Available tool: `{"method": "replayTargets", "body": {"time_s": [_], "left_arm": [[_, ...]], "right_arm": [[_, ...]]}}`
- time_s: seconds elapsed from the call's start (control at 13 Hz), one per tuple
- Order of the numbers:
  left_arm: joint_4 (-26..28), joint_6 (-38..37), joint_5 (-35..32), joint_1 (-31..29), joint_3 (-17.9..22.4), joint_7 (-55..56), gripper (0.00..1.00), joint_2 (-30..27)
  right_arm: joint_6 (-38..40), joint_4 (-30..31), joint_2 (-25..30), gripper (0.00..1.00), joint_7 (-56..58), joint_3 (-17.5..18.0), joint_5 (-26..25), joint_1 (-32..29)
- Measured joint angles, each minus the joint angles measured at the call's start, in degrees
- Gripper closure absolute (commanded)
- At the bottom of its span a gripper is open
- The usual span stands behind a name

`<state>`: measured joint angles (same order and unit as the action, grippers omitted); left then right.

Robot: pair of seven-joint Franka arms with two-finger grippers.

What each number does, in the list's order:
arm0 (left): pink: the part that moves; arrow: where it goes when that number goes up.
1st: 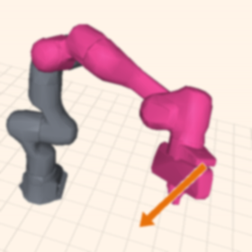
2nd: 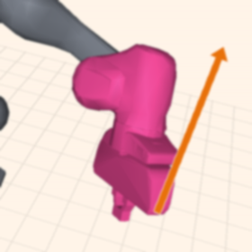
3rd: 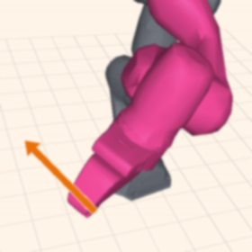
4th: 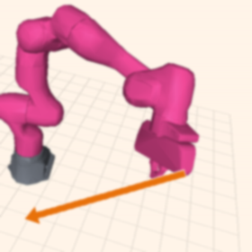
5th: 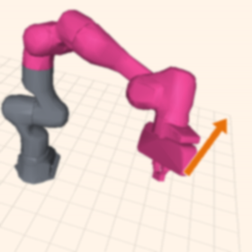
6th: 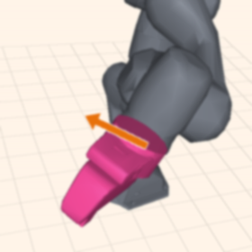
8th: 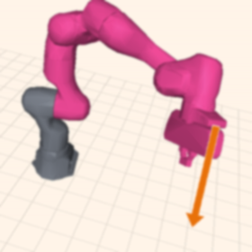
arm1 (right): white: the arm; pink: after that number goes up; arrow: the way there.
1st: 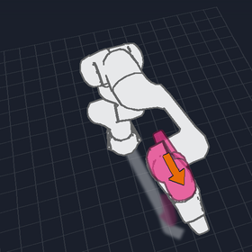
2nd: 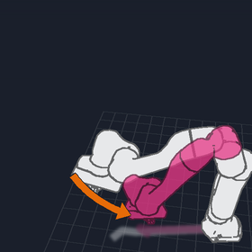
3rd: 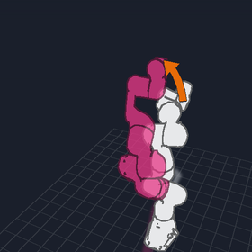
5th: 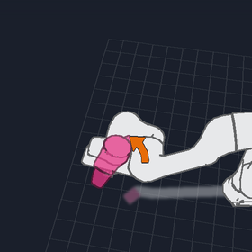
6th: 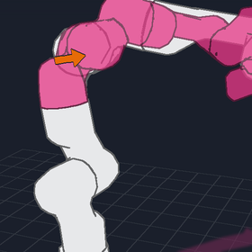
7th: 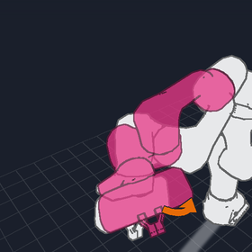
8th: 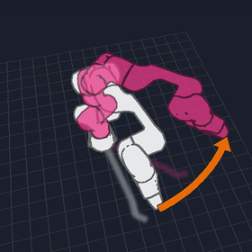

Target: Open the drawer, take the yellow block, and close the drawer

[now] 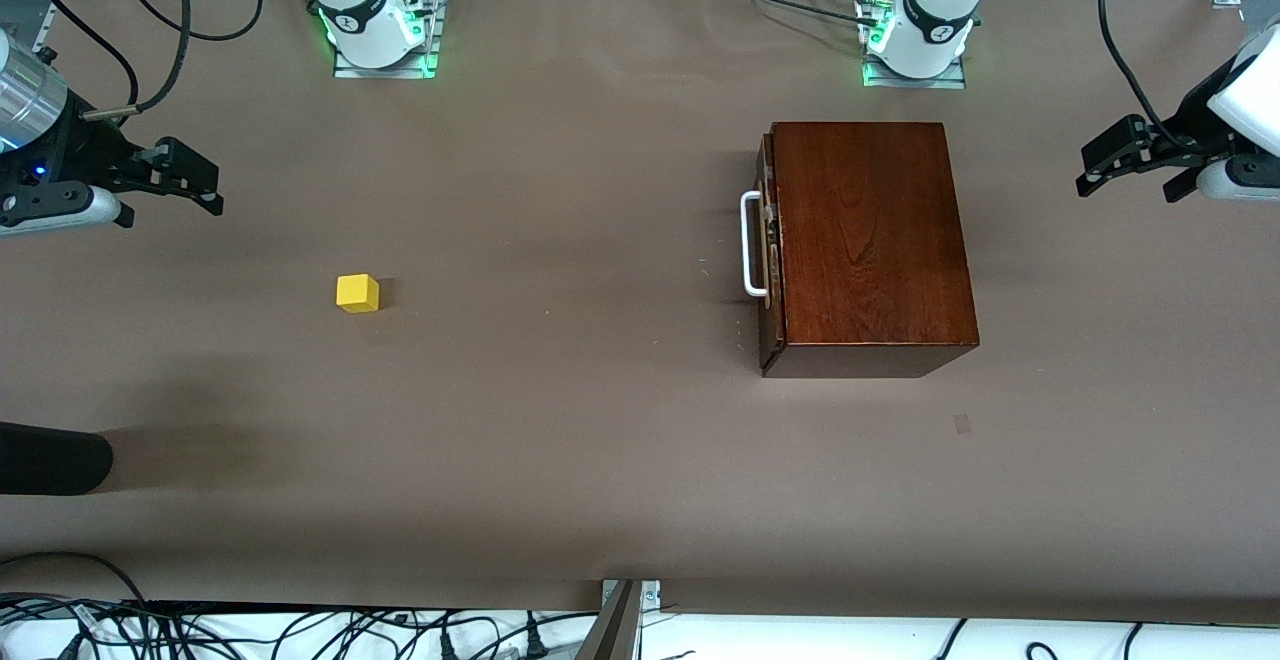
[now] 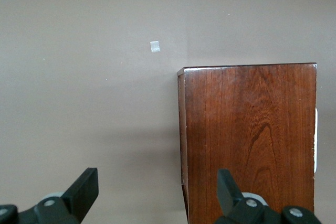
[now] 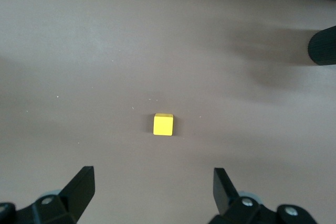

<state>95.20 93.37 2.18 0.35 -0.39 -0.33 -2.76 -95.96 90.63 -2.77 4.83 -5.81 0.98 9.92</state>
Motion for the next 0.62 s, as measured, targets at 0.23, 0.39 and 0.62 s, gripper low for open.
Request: {"method": "replayTargets", "body": {"time_s": [0.23, 0.39, 0.62], "left_arm": [[0.31, 0.06, -0.01, 0.87, 0.01, 0.32, 0.00, 0.00], [0.44, 0.07, -0.02, 1.23, 0.19, 0.36, 0.00, 0.00], [0.55, 0.08, -1.15, 2.36, 1.17, 0.43, 0.00, 0.00]], "right_arm": [[0.00, 0.00, 0.00, 0.00, 0.00, 0.00, 0.00, 0.00], [0.00, 0.00, 0.00, 0.00, 0.00, 0.00, 0.00, 0.00], [0.00, 0.00, 0.00, 0.00, 0.00, 0.01, 0.00, 0.00]]}}
